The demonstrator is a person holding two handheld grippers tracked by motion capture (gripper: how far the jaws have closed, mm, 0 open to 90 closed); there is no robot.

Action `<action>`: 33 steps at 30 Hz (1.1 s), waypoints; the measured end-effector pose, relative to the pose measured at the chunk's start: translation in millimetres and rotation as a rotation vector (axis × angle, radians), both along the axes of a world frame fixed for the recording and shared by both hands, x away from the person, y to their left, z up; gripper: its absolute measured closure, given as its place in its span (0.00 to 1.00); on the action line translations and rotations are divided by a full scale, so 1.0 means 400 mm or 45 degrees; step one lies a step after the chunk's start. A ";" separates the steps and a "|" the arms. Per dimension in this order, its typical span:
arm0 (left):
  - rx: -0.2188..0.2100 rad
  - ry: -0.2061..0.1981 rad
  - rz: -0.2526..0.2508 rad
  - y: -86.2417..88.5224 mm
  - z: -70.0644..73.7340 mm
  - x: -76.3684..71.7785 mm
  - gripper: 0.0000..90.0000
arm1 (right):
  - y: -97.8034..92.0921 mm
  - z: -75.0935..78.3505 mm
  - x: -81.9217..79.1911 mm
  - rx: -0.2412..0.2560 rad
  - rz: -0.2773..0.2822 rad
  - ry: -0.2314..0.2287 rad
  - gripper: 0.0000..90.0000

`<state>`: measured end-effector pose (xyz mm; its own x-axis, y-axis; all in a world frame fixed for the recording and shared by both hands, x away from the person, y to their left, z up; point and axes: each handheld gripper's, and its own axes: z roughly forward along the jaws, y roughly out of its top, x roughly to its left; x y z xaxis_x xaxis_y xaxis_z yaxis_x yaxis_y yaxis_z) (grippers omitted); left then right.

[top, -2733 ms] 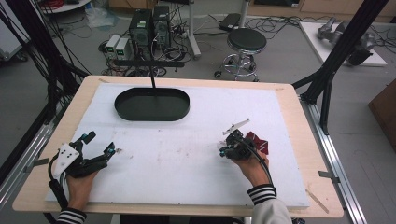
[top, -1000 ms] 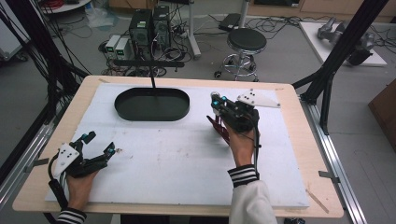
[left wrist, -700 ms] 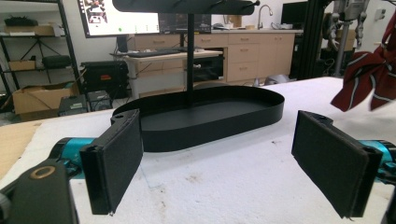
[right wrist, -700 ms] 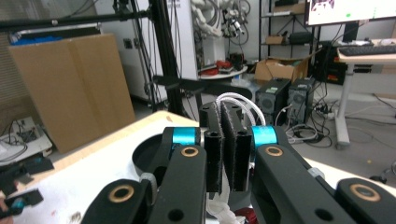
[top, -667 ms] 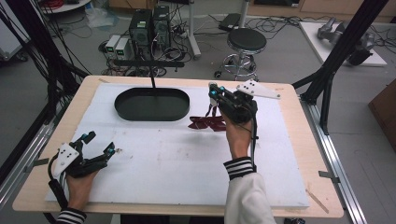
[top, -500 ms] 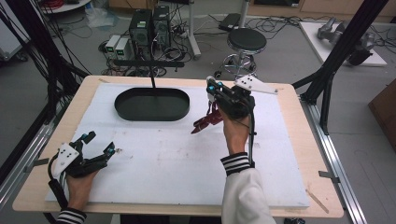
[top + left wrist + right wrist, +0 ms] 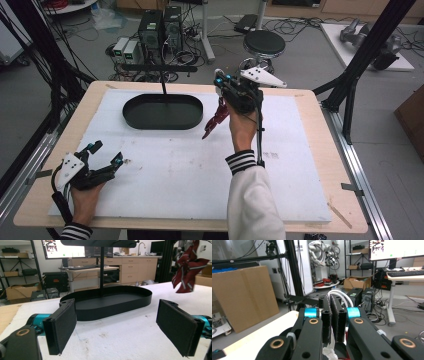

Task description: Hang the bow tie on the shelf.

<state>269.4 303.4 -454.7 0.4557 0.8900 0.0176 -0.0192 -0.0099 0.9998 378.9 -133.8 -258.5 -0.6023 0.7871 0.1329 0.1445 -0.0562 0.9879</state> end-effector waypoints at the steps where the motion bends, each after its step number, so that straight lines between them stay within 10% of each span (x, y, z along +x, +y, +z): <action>1: 0.000 -0.001 0.000 0.000 0.000 0.000 0.19 | 0.003 0.001 0.007 0.002 -0.005 0.000 0.97; 33: -0.013 -0.033 0.000 0.001 -0.002 -0.006 0.19 | 0.169 -0.025 0.203 0.010 -0.055 0.047 0.97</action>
<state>266.9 303.7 -455.6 0.4550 0.8903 0.0198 -0.0448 0.0007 0.9990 460.1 -66.3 -268.4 -0.5620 0.8113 0.1609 0.1784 -0.0711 0.9814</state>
